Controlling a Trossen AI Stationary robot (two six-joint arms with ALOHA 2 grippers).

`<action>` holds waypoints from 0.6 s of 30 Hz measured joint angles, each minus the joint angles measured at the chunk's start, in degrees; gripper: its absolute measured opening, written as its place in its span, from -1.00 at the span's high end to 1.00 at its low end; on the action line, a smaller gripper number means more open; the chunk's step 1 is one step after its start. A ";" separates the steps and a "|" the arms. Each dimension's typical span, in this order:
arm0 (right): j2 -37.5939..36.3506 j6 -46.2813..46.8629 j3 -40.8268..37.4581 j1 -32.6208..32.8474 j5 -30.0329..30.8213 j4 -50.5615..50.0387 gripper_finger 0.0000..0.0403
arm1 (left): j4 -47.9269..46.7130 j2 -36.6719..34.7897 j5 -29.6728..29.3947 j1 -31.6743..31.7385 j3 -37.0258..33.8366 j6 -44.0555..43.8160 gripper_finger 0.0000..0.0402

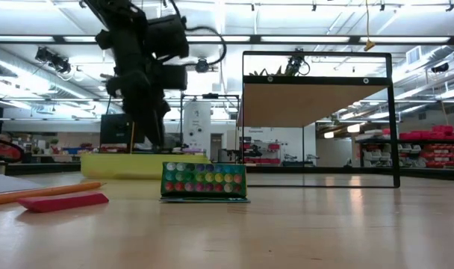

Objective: Pack school essentials
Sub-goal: Put the green scissors into the yellow supply box

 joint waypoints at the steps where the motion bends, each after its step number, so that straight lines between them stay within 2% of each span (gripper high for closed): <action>1: 0.00 0.00 0.00 0.01 0.01 0.00 0.19 | 0.15 0.00 0.01 -0.75 0.47 0.10 0.34; 5: 0.02 0.00 0.00 0.02 0.00 -0.09 0.19 | 0.51 0.00 -0.05 -4.42 1.44 2.64 0.34; 9: 0.02 0.00 0.00 0.01 0.00 -0.36 0.19 | 0.72 0.00 0.02 -8.54 1.65 3.24 0.26; 18: 0.02 0.02 0.00 -0.01 -0.80 -0.59 0.19 | 1.29 0.00 -0.12 -15.49 1.65 -6.72 0.14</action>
